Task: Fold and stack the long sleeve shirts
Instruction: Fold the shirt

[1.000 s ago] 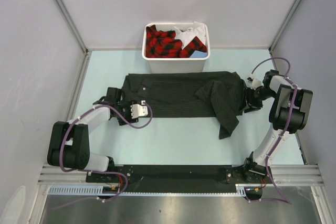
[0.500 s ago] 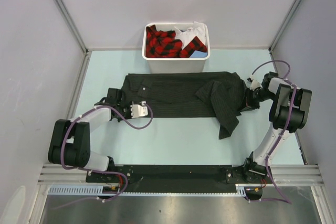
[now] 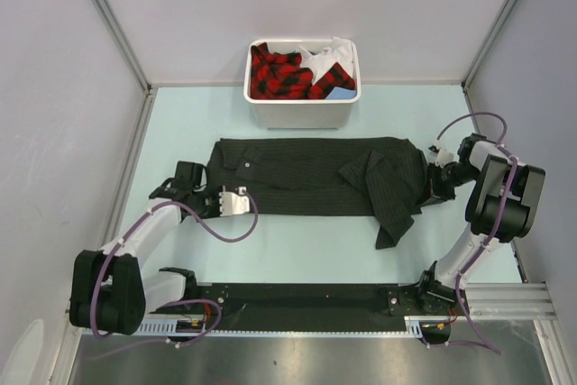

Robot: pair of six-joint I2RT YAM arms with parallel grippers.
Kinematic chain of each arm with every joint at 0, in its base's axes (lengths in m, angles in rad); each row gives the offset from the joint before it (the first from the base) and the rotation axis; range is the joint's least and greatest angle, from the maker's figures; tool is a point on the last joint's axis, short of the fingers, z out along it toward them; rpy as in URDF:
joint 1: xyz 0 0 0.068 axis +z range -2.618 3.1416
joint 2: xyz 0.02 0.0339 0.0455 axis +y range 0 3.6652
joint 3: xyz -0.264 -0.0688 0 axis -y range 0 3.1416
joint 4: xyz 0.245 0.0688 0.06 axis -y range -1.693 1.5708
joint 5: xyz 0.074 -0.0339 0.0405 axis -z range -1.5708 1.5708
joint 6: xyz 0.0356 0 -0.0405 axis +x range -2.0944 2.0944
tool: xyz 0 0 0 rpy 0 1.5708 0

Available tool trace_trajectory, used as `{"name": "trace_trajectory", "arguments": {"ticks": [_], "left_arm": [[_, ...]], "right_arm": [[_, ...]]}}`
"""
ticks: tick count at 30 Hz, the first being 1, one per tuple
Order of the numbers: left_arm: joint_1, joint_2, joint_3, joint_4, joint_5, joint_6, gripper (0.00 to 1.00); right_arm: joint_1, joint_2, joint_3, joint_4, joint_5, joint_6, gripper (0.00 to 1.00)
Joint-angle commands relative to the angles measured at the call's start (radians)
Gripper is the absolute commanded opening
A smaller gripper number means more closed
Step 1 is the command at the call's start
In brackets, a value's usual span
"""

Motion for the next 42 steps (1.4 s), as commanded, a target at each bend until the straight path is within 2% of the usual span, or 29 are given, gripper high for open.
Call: {"name": "trace_trajectory", "arguments": {"ticks": [1, 2, 3, 6, 7, 11, 12, 13, 19, 21, 23, 27, 32, 37, 39, 41, 42], "left_arm": [[-0.004, -0.040, -0.031, -0.084, 0.021, 0.033, 0.23], [-0.004, -0.037, -0.013, -0.089, 0.027, 0.020, 0.34], [-0.004, -0.035, 0.004, -0.095, 0.036, -0.016, 0.50], [-0.004, -0.032, 0.093, -0.135, 0.105, -0.093, 0.63], [-0.004, -0.034, 0.114, -0.141, 0.128, -0.114, 0.64], [-0.031, -0.019, 0.200, -0.152, 0.197, -0.194, 0.72], [-0.040, -0.014, 0.208, -0.147, 0.197, -0.213, 0.74], [-0.056, -0.009, 0.214, -0.144, 0.196, -0.223, 0.75], [-0.065, 0.014, 0.266, -0.109, 0.161, -0.309, 0.78], [-0.065, 0.012, 0.274, -0.091, 0.153, -0.340, 0.79], [-0.065, 0.008, 0.277, -0.081, 0.148, -0.355, 0.79], [-0.065, -0.005, 0.266, -0.057, 0.124, -0.378, 0.81], [-0.066, -0.017, 0.237, -0.035, 0.104, -0.383, 0.81], [-0.065, -0.038, 0.216, 0.001, 0.087, -0.401, 0.82], [-0.065, -0.046, 0.217, 0.003, 0.094, -0.409, 0.82], [-0.065, -0.052, 0.225, 0.008, 0.098, -0.420, 0.82], [-0.065, -0.058, 0.230, 0.009, 0.099, -0.424, 0.82]], "right_arm": [[-0.010, -0.059, 0.004, -0.103, 0.066, -0.115, 0.13], [-0.011, -0.059, 0.016, -0.124, 0.060, -0.133, 0.19], [-0.016, -0.080, 0.026, -0.143, 0.053, -0.162, 0.33], [-0.047, -0.189, 0.021, -0.215, -0.008, -0.312, 0.51], [-0.050, -0.220, 0.000, -0.253, -0.027, -0.418, 0.54], [0.004, -0.368, -0.094, -0.270, -0.082, -0.559, 0.73], [0.025, -0.385, -0.118, -0.258, -0.079, -0.560, 0.95], [0.056, -0.416, -0.140, -0.214, -0.069, -0.549, 1.00], [0.340, -0.511, -0.209, -0.067, 0.146, -0.330, 1.00], [0.424, -0.612, -0.243, -0.004, 0.232, -0.258, 1.00], [0.528, -0.669, -0.263, 0.035, 0.339, -0.238, 1.00], [0.692, -0.783, -0.321, 0.023, 0.456, -0.231, 1.00], [0.930, -0.768, -0.339, 0.020, 0.568, -0.185, 1.00], [0.934, -0.668, -0.413, 0.092, 0.686, -0.195, 1.00], [0.920, -0.616, -0.411, 0.098, 0.695, -0.181, 0.97], [0.902, -0.542, -0.401, 0.099, 0.679, -0.164, 0.89], [0.876, -0.522, -0.376, 0.092, 0.662, -0.155, 0.76]]}}
